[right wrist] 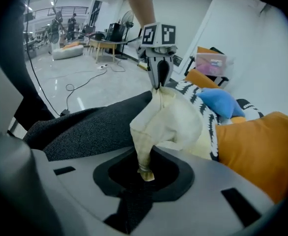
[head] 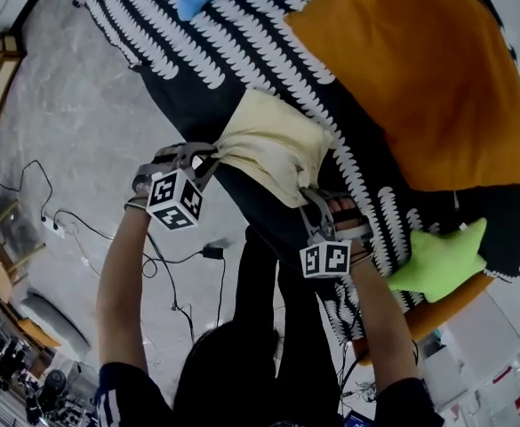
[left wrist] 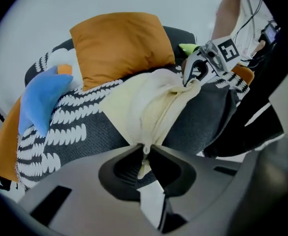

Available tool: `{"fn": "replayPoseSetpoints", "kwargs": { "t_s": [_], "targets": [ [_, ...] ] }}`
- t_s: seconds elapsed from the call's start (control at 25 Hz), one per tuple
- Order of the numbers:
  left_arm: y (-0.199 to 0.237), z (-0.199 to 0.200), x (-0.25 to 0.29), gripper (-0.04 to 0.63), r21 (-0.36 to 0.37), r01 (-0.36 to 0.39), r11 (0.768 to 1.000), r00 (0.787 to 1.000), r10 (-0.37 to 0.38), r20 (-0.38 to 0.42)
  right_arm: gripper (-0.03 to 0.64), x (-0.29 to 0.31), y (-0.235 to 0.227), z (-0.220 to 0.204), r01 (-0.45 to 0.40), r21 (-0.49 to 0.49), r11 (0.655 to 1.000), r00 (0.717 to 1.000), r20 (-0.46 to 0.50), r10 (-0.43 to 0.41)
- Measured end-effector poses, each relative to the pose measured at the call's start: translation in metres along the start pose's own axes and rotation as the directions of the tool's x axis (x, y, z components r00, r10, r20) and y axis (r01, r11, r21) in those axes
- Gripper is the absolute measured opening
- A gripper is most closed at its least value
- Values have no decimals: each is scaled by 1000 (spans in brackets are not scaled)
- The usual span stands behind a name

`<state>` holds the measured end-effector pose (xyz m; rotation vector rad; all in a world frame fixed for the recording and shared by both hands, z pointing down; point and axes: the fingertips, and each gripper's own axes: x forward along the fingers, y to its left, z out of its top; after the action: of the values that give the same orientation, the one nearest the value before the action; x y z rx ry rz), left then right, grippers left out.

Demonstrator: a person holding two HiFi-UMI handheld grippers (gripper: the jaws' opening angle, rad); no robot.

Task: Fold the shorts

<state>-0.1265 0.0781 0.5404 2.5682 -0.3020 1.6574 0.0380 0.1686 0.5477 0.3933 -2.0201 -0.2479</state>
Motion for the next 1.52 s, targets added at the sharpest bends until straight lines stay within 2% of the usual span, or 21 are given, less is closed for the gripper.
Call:
{"fn": "replayPoseSetpoints", "kwargs": {
  "t_s": [0.08,0.24,0.4,0.44,0.48,0.56,0.64,0.72,0.8,0.88,0.96,1.0,1.04,1.08,1.12,1.16,1.24,1.28,1.36,1.44,1.52],
  "targets": [
    [-7,-13,5,48,26,9,1000,999,-8,-36,75,10,10,-4,-36,-24,999,999,-32,35],
    [-12,-20,11,44,15,-20,1000,998,21,-66,69,6,14,-2,-43,-37,998,998,-42,42],
    [-8,-21,4,52,19,-16,1000,996,18,-83,112,-21,39,-2,-128,-186,974,992,-15,127],
    [-7,-23,3,62,-9,-15,1000,996,14,-87,124,-25,49,-7,-151,-206,967,988,-24,149],
    [-7,-27,4,77,-54,-10,998,996,4,-95,104,-27,59,-14,-165,-197,966,986,-35,161],
    [-15,-42,10,144,-185,28,982,990,-53,-127,109,-25,70,-23,-169,-110,980,985,-53,164],
    [-29,-64,15,274,-321,67,945,977,-128,-173,186,-26,76,-17,-180,-19,983,983,-34,180],
    [-38,-84,10,298,-414,51,909,967,-148,-207,198,-36,78,3,-199,13,980,980,28,199],
    [-36,-94,-4,298,-508,6,861,971,-126,-202,225,-50,71,24,-216,15,976,973,83,214],
    [-29,-90,-19,298,-624,-14,781,984,-101,-149,244,-63,56,38,-212,30,977,972,108,208],
    [-19,-82,-31,290,-718,-26,695,996,-44,-78,236,-65,34,40,-163,131,978,983,100,151],
    [-12,-77,-36,268,-752,-38,658,999,9,-43,227,-60,21,35,-119,228,966,992,77,104],
    [-5,-71,-39,242,-779,-49,624,998,68,-9,211,-54,9,27,-63,343,937,998,40,53],
    [0,-64,-41,230,-798,-53,600,993,119,24,198,-47,-1,17,-4,456,890,1000,-7,9],
    [2,-57,-40,227,-807,-49,588,987,153,51,188,-40,-7,9,47,552,833,998,-54,-20],
    [3,-50,-37,225,-806,-45,591,983,168,69,187,-33,-11,3,81,624,777,995,-93,-30],
    [4,-43,-28,211,-783,-56,620,984,168,63,195,-19,-8,3,98,707,700,991,-133,-4],
    [5,-42,-22,194,-769,-75,635,985,169,44,198,-11,-4,5,94,730,677,990,-143,17],
    [9,-43,-11,111,-748,-126,652,983,183,-6,182,0,0,7,118,753,647,984,-177,26],
    [9,-43,-2,48,-729,-159,665,981,188,-43,16,-1,-6,2,201,761,616,972,-234,-28],
    [10,-40,1,17,-696,-184,695,979,195,-64,17,-12,-16,0,275,782,560,959,-265,-100]
  ]
}}
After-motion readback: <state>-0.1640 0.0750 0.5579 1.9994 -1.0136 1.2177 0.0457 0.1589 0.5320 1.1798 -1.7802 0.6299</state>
